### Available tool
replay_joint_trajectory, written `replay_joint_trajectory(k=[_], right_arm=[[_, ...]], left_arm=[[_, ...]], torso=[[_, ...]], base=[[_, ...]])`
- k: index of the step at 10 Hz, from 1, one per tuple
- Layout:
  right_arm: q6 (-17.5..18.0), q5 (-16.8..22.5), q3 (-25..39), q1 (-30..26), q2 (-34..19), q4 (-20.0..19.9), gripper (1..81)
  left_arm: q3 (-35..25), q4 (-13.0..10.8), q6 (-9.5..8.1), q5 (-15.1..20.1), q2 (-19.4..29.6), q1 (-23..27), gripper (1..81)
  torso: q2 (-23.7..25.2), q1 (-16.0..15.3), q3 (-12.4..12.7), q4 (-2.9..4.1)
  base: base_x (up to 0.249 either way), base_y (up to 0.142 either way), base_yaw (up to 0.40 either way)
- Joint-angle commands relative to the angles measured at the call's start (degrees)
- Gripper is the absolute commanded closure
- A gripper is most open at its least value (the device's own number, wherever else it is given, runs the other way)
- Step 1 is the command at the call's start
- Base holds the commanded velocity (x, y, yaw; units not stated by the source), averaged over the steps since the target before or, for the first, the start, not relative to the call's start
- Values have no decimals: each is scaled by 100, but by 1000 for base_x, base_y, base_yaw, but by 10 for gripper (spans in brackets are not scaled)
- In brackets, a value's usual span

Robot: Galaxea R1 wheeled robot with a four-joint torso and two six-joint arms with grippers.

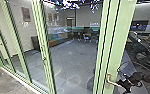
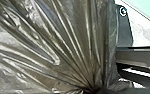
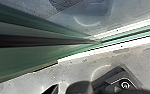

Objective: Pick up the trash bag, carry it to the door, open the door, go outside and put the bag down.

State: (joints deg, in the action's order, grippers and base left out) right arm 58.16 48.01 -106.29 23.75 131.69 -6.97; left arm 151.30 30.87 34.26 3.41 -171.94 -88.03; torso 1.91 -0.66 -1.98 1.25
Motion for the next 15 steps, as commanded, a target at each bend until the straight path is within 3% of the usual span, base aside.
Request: replay_joint_trajectory(k=[1, 6, 11, 15], right_arm=[[-59, 552, 101, -463, -53, -94, 10], [-77, 631, -5, 222, 167, 82, 10], [-138, 639, -749, 829, 710, 100, 10], [-498, 640, -1560, 1006, 1291, 64, 10]], left_arm=[[-30, 42, 2, 450, -34, 211, 811], [-12, 33, 11, 441, -69, 211, 811], [-12, 25, 11, 432, -87, 211, 811], [-12, 33, 11, 432, -78, 211, 811]], torso=[[0, 0, 0, 0], [0, 0, 2, 0], [0, 2, 7, 0], [5, 7, 13, 0]], base=[[0, 0, 0], [0, 0, 0], [0, 0, 0], [0, 0, 0]])
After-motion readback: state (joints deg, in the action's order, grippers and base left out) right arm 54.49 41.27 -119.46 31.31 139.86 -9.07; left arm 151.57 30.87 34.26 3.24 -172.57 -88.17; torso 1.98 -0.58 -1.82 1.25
